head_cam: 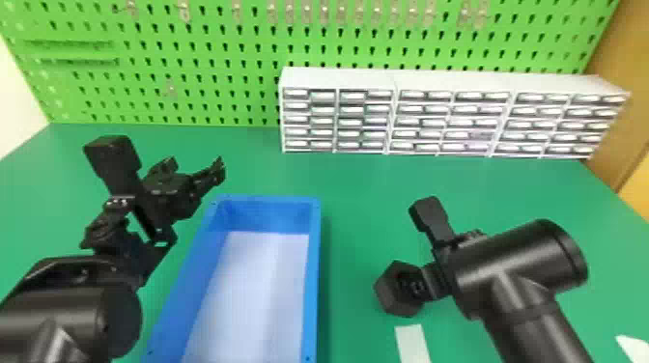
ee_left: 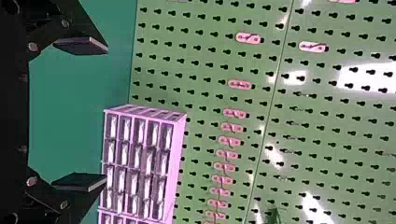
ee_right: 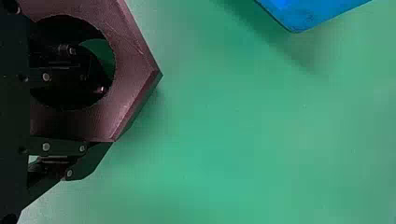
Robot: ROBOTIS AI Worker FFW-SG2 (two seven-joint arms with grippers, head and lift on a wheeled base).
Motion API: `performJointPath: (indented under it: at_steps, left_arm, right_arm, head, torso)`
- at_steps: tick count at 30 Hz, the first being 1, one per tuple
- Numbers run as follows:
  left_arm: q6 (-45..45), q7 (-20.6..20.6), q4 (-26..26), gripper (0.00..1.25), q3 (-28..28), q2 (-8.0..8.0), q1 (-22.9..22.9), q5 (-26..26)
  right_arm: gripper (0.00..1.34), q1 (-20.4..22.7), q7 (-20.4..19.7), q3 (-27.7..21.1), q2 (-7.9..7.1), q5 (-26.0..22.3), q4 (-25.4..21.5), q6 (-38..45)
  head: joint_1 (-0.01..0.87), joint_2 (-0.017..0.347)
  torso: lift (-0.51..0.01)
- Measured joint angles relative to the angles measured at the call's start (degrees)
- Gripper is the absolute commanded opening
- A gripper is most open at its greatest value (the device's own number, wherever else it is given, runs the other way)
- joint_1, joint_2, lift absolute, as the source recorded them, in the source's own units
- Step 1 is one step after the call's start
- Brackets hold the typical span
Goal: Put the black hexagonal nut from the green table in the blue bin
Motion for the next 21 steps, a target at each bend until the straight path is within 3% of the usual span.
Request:
performJointPath:
  at_steps: [14, 21]
  left_arm:
    - [0.00, -0.01, 0.00, 0.95, 0.09, 0.00, 0.06, 0.00]
    - [0.00, -0.02, -0.01, 0.95, 0.18, 0.00, 0.13, 0.00]
  right_arm:
    - [0.25, -0.26, 0.00, -0.04, -0.01, 0.23, -0.36, -0.31]
    - [0.25, -1.06, 0.00, -0.12, -0.47, 2.58, -2.07, -1.82]
  head:
    - [0.666, 0.032]
    - [0.666, 0.032]
  torso:
    - [-0.100]
    - [-0.100]
